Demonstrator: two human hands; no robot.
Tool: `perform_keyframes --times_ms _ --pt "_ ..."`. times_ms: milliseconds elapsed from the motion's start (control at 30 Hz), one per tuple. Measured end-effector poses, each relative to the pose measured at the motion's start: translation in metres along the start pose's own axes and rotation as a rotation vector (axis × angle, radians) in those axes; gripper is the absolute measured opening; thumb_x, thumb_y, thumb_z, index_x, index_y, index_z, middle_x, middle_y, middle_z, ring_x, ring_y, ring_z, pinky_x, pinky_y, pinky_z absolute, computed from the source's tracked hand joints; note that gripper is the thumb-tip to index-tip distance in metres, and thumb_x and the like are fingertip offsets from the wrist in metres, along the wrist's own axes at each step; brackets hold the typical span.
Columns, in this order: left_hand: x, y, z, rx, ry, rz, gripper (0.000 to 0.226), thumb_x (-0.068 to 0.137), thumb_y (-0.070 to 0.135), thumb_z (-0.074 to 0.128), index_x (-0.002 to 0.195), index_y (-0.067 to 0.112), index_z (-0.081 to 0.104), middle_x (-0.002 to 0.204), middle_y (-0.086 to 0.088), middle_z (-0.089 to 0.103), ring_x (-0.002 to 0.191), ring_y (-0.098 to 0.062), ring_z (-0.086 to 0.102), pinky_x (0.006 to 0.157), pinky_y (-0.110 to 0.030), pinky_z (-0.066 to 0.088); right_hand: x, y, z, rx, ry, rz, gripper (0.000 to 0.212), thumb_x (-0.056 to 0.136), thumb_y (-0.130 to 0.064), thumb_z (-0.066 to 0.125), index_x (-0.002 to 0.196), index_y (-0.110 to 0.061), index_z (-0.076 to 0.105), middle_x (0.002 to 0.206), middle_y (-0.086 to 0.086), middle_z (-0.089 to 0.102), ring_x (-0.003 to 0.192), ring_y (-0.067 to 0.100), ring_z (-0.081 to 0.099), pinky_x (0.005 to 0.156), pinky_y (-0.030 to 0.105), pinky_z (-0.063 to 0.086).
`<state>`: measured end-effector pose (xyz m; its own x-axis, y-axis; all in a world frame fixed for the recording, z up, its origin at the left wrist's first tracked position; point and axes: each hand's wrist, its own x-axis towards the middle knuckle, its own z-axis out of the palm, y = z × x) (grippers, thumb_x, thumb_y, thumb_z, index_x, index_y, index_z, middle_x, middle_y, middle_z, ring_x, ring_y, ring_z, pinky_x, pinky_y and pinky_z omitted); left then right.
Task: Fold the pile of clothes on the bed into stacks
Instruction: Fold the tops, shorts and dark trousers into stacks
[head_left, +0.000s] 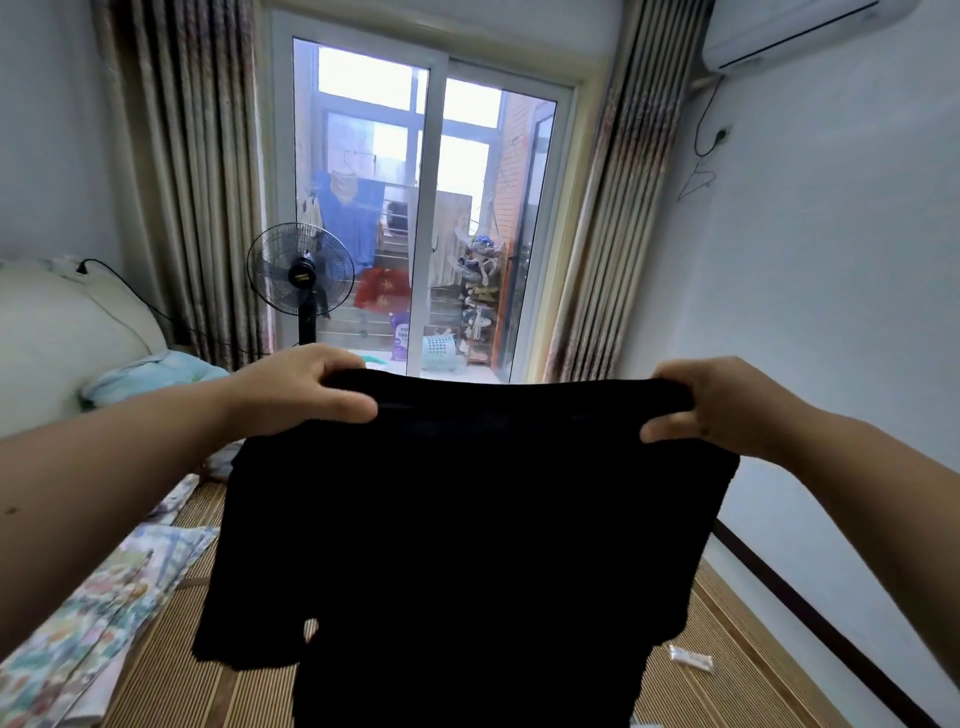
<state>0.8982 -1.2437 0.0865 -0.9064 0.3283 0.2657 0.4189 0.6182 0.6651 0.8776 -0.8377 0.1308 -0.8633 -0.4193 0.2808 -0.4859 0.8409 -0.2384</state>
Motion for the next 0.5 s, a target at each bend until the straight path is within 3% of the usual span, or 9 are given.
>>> perform_keyframes --times_ms 67,133,200,333,433,500 --pt "-0.001 -0.002 -0.001 0.23 -0.043 -0.024 0.032 0.057 0.046 0.075 0.079 0.026 0.064 0.067 0.008 0.064 0.062 -0.006 0.059 0.061 -0.024 0.045 -0.005 0.011 0.005 0.059 0.017 0.054 0.031 0.069 -0.032 0.085 0.069 -0.051 0.06 0.069 -0.026 0.061 0.065 -0.01 0.057 0.052 0.005 0.04" --pt "0.0 -0.003 0.005 0.405 -0.015 -0.027 0.02 0.068 0.028 0.08 0.074 0.028 0.061 0.067 0.009 0.063 0.065 -0.006 0.059 0.065 -0.023 0.044 -0.009 0.019 0.013 0.066 0.014 0.117 0.026 0.072 -0.026 0.084 0.066 -0.04 0.063 0.065 -0.018 0.063 0.064 -0.006 0.059 0.052 0.009 0.04" --pt "0.001 -0.005 0.012 0.433 0.07 -0.032 0.025 0.077 0.017 0.077 0.07 0.031 0.058 0.067 0.009 0.061 0.066 -0.006 0.056 0.066 -0.021 0.042 -0.014 0.025 0.022 0.051 0.008 0.14 0.027 0.079 -0.018 0.077 0.066 -0.036 0.062 0.06 -0.02 0.062 0.059 -0.006 0.057 0.053 0.01 0.039" --pt "0.005 -0.007 0.027 0.282 0.218 -0.147 0.014 0.088 0.023 0.067 0.077 0.029 0.061 0.072 0.005 0.062 0.071 -0.017 0.056 0.067 -0.031 0.041 -0.025 0.028 0.032 0.2 0.159 0.22 0.027 0.092 -0.017 0.06 0.067 -0.028 0.062 0.051 -0.021 0.059 0.049 -0.005 0.053 0.053 0.021 0.038" --pt "0.012 0.003 0.047 0.152 0.286 -0.264 0.021 0.094 0.031 0.058 0.084 0.014 0.064 0.074 -0.004 0.06 0.073 -0.023 0.056 0.066 -0.032 0.037 -0.031 0.023 0.044 0.371 0.222 0.352 0.03 0.095 -0.027 0.056 0.068 -0.014 0.061 0.051 -0.008 0.054 0.053 0.011 0.051 0.057 0.03 0.034" --pt "0.019 0.018 0.065 -0.049 0.309 -0.353 0.023 0.096 0.028 0.055 0.085 0.009 0.063 0.081 -0.01 0.061 0.081 -0.027 0.058 0.072 -0.035 0.04 -0.03 0.013 0.056 0.529 0.279 0.458 0.035 0.095 -0.033 0.055 0.081 -0.002 0.064 0.065 0.006 0.059 0.062 0.023 0.054 0.062 0.033 0.038"
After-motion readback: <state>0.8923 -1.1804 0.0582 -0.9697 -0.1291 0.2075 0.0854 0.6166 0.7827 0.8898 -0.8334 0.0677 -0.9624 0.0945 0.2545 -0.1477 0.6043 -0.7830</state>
